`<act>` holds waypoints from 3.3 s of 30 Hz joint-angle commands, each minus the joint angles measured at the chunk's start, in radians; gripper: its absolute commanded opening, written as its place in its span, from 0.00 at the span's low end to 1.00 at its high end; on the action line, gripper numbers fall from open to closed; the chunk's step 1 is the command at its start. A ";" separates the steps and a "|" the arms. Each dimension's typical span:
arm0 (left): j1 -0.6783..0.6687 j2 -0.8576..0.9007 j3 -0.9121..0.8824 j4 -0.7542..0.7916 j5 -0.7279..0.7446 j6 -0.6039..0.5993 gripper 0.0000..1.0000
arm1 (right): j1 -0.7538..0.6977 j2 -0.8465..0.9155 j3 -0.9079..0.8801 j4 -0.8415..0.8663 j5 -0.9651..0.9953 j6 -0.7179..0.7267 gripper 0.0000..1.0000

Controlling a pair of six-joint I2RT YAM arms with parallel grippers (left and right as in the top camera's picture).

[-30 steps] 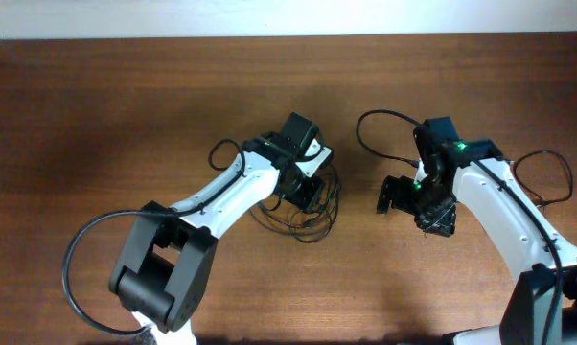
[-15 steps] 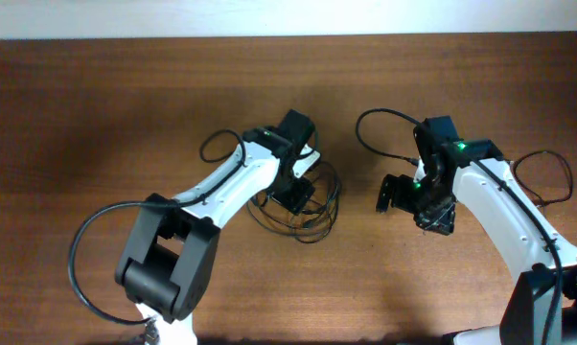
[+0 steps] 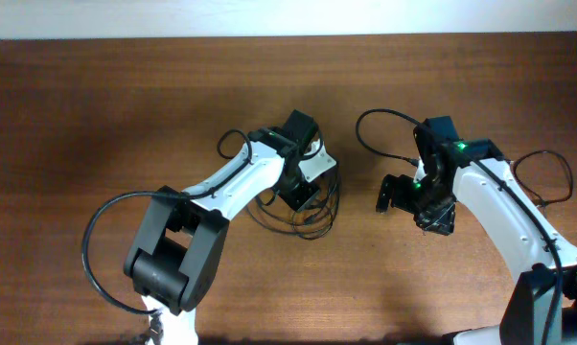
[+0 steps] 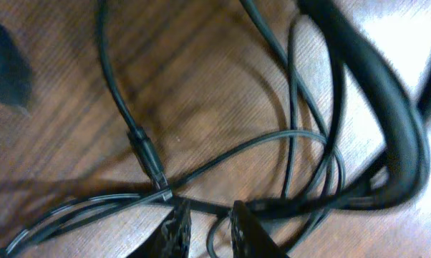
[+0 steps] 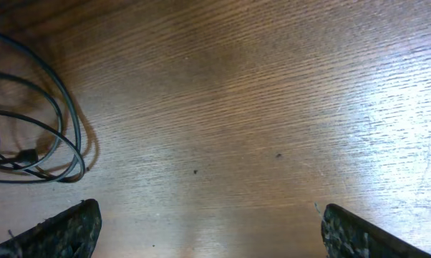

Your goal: Untangle cables

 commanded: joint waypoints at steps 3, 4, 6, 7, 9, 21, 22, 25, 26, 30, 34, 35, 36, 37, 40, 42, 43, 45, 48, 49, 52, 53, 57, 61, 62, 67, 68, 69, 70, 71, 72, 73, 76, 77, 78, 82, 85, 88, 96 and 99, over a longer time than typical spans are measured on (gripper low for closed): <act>0.004 0.013 0.005 0.045 -0.003 -0.099 0.30 | -0.001 0.005 -0.010 0.013 -0.003 0.000 0.99; 0.003 0.014 0.005 0.029 -0.003 -0.089 0.31 | -0.001 0.005 -0.010 0.013 -0.003 0.000 0.98; 0.008 0.011 0.005 -0.018 -0.011 -0.049 0.29 | -0.001 0.005 -0.010 0.011 -0.003 0.000 0.98; 0.018 0.008 0.011 -0.035 -0.021 -0.049 0.29 | -0.001 0.005 -0.010 0.011 -0.003 0.000 0.99; 0.042 -0.004 0.020 -0.067 -0.021 -0.049 0.31 | -0.001 0.005 -0.010 0.011 -0.003 0.000 0.98; 0.004 -0.010 -0.055 0.021 0.068 0.004 0.48 | -0.001 0.005 -0.010 0.025 -0.002 0.000 0.98; 0.004 -0.009 -0.072 0.056 0.068 0.003 0.55 | -0.001 0.005 -0.010 0.027 -0.002 0.000 0.98; 0.004 -0.009 -0.085 0.095 0.063 0.003 0.62 | -0.001 0.005 -0.010 0.027 -0.002 0.000 0.98; 0.004 -0.009 -0.085 0.106 0.044 0.000 0.49 | -0.001 0.005 -0.010 0.027 -0.002 0.000 0.98; 0.004 -0.009 -0.085 0.138 0.032 -0.005 0.47 | -0.001 0.005 -0.010 0.027 -0.002 0.000 0.99; 0.004 -0.009 -0.111 0.192 0.035 -0.005 0.53 | -0.001 0.005 -0.010 0.027 -0.002 0.000 0.98; 0.004 -0.009 -0.114 0.199 0.034 -0.005 0.51 | -0.001 0.005 -0.010 0.028 -0.002 0.000 0.98; 0.004 -0.009 -0.114 0.199 0.034 -0.005 0.48 | -0.001 0.005 -0.010 0.034 -0.002 0.000 0.99; 0.004 -0.009 -0.114 0.199 0.034 -0.005 0.45 | -0.001 0.005 -0.010 0.034 -0.002 0.000 0.98; 0.004 -0.010 -0.114 0.196 0.034 -0.004 0.15 | -0.001 0.005 -0.010 0.034 -0.055 -0.008 0.98; 0.004 -0.016 -0.112 0.185 0.034 -0.004 0.03 | -0.001 0.004 -0.007 0.062 -0.196 -0.136 0.99; 0.004 -0.023 -0.111 0.177 0.034 -0.004 0.00 | -0.001 0.004 -0.002 0.076 -0.238 -0.154 0.99; 0.004 -0.066 -0.110 0.147 0.044 0.013 0.00 | -0.001 0.004 0.006 0.114 -0.336 -0.192 0.99; 0.005 -0.112 -0.111 0.119 0.096 0.064 0.00 | -0.001 0.004 0.006 0.185 -0.512 -0.262 0.99; 0.008 -0.123 -0.111 0.115 0.096 0.064 0.00 | -0.001 0.004 0.006 0.212 -0.533 -0.257 0.99; 0.058 -0.164 -0.111 0.098 0.201 0.082 0.00 | -0.001 0.004 0.006 0.259 -0.560 -0.227 0.92; 0.094 -0.178 -0.111 0.078 0.285 0.126 0.00 | -0.001 0.004 0.006 0.283 -0.560 -0.188 0.88; 0.237 -0.186 -0.111 -0.058 0.694 0.435 0.00 | -0.001 0.004 0.006 0.383 -0.575 0.010 0.47; 0.288 -0.186 -0.114 -0.166 0.837 0.625 0.00 | -0.001 0.004 0.006 0.477 -0.627 0.039 0.08; 0.288 -0.186 -0.114 -0.169 0.838 0.629 0.00 | -0.001 0.004 0.006 0.483 -0.599 0.034 0.15; 0.288 -0.186 -0.114 -0.166 0.830 0.629 0.00 | 0.066 0.006 0.001 0.481 -0.380 0.031 0.34; 0.288 -0.186 -0.114 -0.166 0.830 0.629 0.00 | 0.096 0.008 0.000 0.481 -0.341 0.031 0.34; 0.288 -0.186 -0.114 -0.166 0.830 0.629 0.00 | 0.123 0.012 0.000 0.482 -0.303 0.031 0.35; 0.288 -0.186 -0.114 -0.166 0.830 0.629 0.00 | 0.158 0.018 0.000 0.486 -0.256 0.031 0.36; 0.288 -0.186 -0.114 -0.166 0.828 0.629 0.00 | 0.196 0.026 0.000 0.491 -0.185 0.031 0.36; 0.288 -0.186 -0.114 -0.166 0.827 0.629 0.00 | 0.233 0.037 0.000 0.496 -0.102 0.032 0.35; 0.288 -0.186 -0.114 -0.166 0.826 0.629 0.00 | 0.250 0.047 0.001 0.500 -0.047 0.032 0.34; 0.291 -0.186 -0.114 -0.166 0.823 0.629 0.00 | 0.268 0.085 0.000 0.499 0.098 0.035 0.20; 0.293 -0.186 -0.114 -0.166 0.823 0.629 0.00 | 0.267 0.097 0.000 0.499 0.112 0.035 0.15; 0.298 -0.186 -0.114 -0.165 0.824 0.629 0.00 | 0.264 0.105 0.000 0.499 0.142 0.035 0.08; 0.386 -0.186 -0.114 -0.138 0.824 0.530 0.00 | 0.216 0.107 0.000 0.456 0.254 0.035 0.04; 0.518 -0.186 -0.125 -0.109 0.879 0.444 0.00 | 0.162 0.107 0.000 0.380 0.254 0.036 0.04; 0.617 -0.185 -0.146 -0.027 0.913 0.336 0.00 | 0.148 0.108 -0.013 0.340 0.252 0.045 0.04; 0.770 -0.184 -0.162 0.210 0.564 -0.344 0.00 | 0.150 0.117 -0.022 0.325 0.157 0.163 0.04; 0.762 -0.184 -0.177 0.241 0.504 -0.417 0.00 | 0.150 0.132 -0.022 0.316 0.126 0.192 0.04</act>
